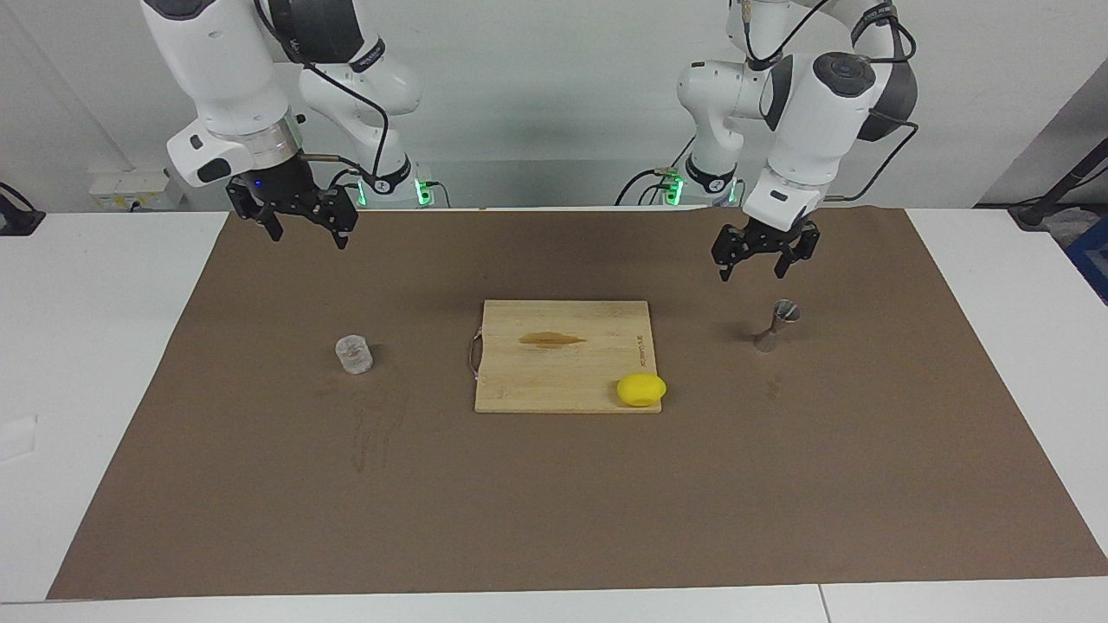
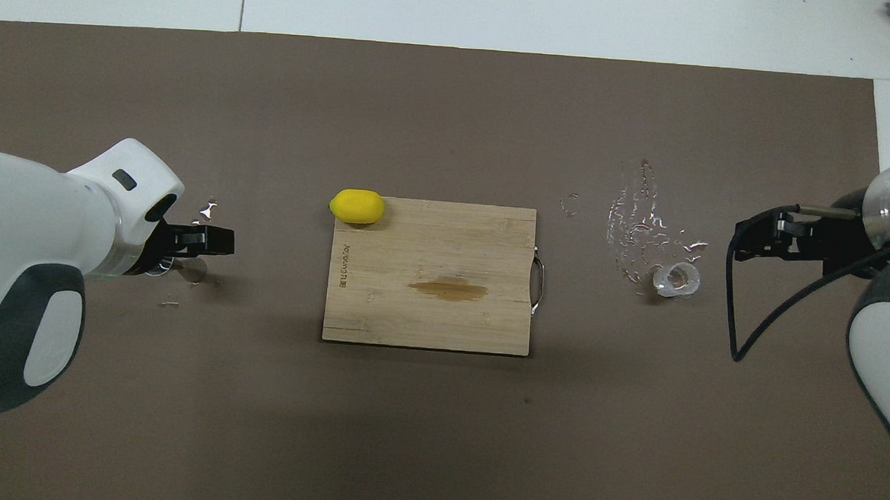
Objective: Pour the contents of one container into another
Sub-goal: 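Reach the left gripper toward the small metal cup, then lower the left gripper around the metal cup and close it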
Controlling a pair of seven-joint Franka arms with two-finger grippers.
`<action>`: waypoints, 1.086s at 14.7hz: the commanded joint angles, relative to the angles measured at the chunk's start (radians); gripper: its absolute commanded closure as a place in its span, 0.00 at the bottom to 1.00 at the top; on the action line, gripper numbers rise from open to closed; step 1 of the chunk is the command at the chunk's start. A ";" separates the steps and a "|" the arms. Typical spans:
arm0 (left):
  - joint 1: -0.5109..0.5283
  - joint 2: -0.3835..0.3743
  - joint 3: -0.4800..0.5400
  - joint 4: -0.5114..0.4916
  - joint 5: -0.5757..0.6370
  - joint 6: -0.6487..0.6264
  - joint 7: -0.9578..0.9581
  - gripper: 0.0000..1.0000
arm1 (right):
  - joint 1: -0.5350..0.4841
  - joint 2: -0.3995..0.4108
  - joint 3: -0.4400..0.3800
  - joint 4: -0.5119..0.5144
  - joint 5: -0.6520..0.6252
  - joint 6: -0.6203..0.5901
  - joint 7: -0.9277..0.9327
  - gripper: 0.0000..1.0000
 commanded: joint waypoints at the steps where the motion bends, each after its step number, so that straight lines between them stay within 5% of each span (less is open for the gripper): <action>1: 0.079 0.028 0.008 0.029 -0.079 -0.022 0.232 0.00 | -0.015 -0.022 0.007 -0.028 0.000 0.020 -0.023 0.00; 12: 0.326 0.195 0.008 0.129 -0.546 -0.058 1.205 0.00 | -0.015 -0.022 0.007 -0.028 0.000 0.020 -0.023 0.00; 16: 0.397 0.259 0.008 0.130 -0.772 -0.168 1.487 0.00 | -0.015 -0.022 0.007 -0.028 0.000 0.020 -0.023 0.00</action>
